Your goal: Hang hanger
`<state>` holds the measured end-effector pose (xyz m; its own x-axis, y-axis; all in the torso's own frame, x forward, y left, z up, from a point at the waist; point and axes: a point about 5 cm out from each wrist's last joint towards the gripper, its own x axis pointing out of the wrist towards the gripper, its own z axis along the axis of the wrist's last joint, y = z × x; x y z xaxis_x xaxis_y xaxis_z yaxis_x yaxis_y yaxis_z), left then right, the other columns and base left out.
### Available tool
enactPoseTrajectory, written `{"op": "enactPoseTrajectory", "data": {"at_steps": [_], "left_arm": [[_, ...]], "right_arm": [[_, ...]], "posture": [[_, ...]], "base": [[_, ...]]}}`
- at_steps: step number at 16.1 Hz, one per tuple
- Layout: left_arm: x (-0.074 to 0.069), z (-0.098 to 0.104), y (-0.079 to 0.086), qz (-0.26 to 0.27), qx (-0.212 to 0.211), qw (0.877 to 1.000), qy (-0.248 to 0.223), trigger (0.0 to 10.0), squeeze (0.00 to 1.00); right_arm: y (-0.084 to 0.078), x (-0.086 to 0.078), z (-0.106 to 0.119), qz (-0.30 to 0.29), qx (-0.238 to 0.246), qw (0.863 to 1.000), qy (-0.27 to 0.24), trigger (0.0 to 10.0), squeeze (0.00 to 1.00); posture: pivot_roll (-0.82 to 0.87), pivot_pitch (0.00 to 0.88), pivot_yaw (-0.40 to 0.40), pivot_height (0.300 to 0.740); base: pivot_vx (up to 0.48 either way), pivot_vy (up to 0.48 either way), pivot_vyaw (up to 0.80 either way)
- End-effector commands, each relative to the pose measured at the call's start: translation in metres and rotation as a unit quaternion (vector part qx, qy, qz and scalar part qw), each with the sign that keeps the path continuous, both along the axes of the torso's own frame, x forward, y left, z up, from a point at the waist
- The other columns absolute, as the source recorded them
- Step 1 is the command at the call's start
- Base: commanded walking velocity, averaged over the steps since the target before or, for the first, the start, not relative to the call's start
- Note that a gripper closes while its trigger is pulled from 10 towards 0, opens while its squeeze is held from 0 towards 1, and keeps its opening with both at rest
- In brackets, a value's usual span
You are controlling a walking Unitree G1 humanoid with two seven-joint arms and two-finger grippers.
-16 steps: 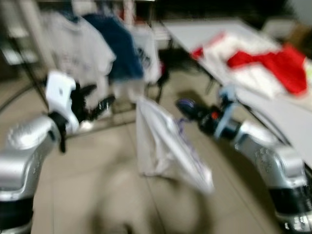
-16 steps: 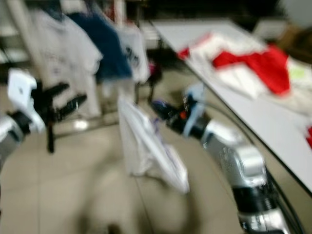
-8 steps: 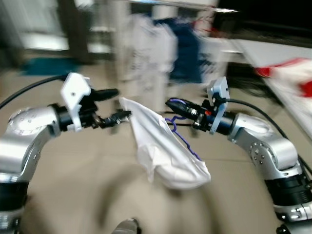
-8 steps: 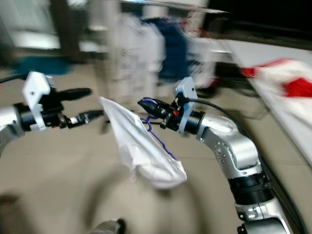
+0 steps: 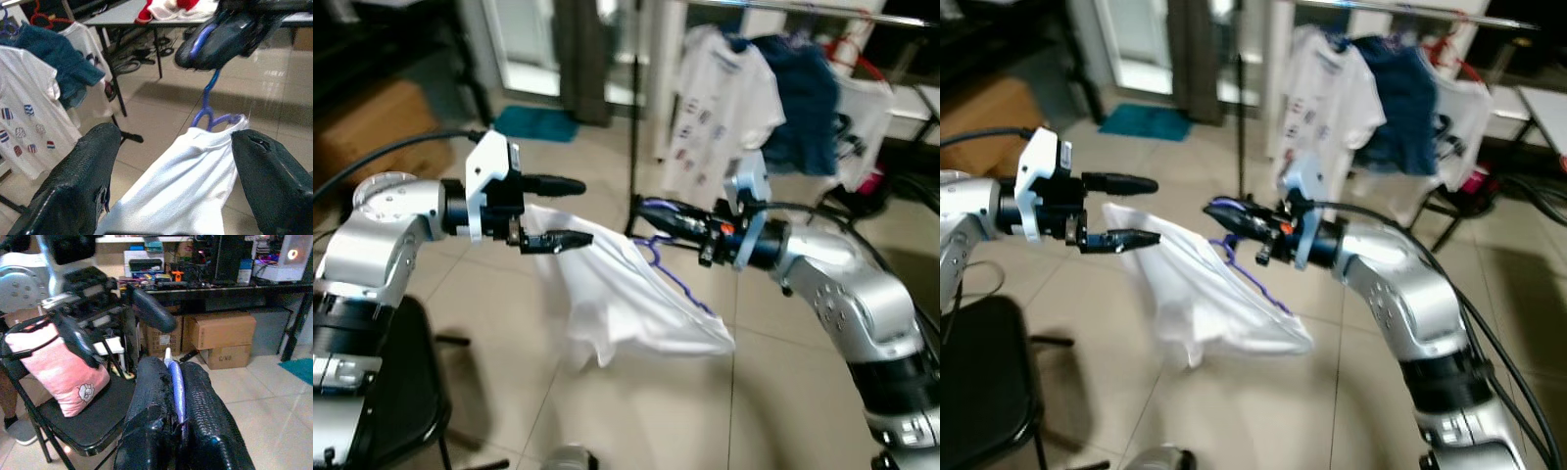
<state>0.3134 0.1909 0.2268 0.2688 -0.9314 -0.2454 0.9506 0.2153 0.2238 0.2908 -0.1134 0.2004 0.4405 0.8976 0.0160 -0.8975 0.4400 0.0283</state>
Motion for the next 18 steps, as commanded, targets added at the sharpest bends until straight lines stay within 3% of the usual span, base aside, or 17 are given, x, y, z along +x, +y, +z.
{"op": "enactPoseTrajectory", "data": {"at_steps": [1,3,4,6,7,8,12,13,14,15,18], "left_arm": [[0.0,-0.002,0.001,-0.009,0.002,1.0,0.007,10.0,0.0],[0.001,-0.006,0.002,-0.021,0.002,1.0,0.014,10.0,0.0],[0.001,-0.006,0.005,-0.036,0.003,0.999,0.029,10.0,1.0],[0.0,-0.007,0.01,-0.051,0.024,0.998,0.034,10.0,1.0],[0.0,-0.008,0.01,-0.056,0.034,0.997,0.028,10.0,0.25],[0.002,-0.011,0.011,-0.064,0.044,0.997,0.013,10.0,0.0],[0.011,-0.026,0.008,-0.077,0.093,0.993,0.003,9.7,0.0],[0.012,-0.026,0.007,-0.077,0.095,0.992,0.005,8.3,0.0],[0.014,-0.026,0.006,-0.083,0.095,0.992,0.005,4.8,0.0],[0.013,-0.028,0.003,-0.097,0.093,0.991,0.014,0.0,0.0],[0.012,-0.034,-0.005,-0.144,0.112,0.983,0.017,0.0,0.0]], "right_arm": [[-0.001,-0.001,0.009,-0.013,0.011,1.0,-0.018,10.0,0.0],[-0.001,-0.003,0.006,-0.024,0.02,0.999,-0.01,10.0,0.0],[0.001,-0.006,0.005,-0.02,0.023,1.0,-0.007,10.0,0.0],[0.003,-0.009,0.006,-0.002,0.017,1.0,-0.009,10.0,0.0],[0.004,-0.011,0.007,0.011,0.013,1.0,-0.011,10.0,0.0],[0.007,-0.016,0.008,0.042,0.001,0.999,-0.014,10.0,0.0],[0.013,-0.025,0.012,0.098,-0.015,0.995,-0.021,10.0,0.0],[0.013,-0.026,0.012,0.102,-0.016,0.994,-0.022,10.0,0.0],[0.014,-0.027,0.013,0.11,-0.02,0.993,-0.025,10.0,0.0],[0.016,-0.028,0.014,0.113,-0.022,0.993,-0.028,10.0,0.0],[0.017,-0.025,0.02,0.112,-0.024,0.993,-0.037,10.0,0.0]], "posture": [[-0.04,0.0,0.014,0.74],[-0.04,0.0,0.014,0.74],[-0.04,0.0,0.015,0.74],[-0.04,0.0,0.009,0.74],[-0.04,0.0,0.005,0.74],[-0.04,0.0,0.001,0.74],[-0.04,0.0,-0.009,0.74],[-0.04,0.0,-0.009,0.74],[-0.04,0.0,-0.006,0.74],[-0.05,0.0,0.0,0.74],[-0.06,0.0,0.004,0.74]], "base": [[0.0,0.0,0.0],[0.0,0.0,0.0],[0.0,0.0,0.0],[0.0,0.0,0.0],[0.0,0.0,0.0],[0.0,0.0,0.0],[0.0,0.0,0.0],[0.0,0.0,0.0],[0.0,0.0,0.0],[0.0,0.0,0.0],[0.0,0.0,0.0]]}}
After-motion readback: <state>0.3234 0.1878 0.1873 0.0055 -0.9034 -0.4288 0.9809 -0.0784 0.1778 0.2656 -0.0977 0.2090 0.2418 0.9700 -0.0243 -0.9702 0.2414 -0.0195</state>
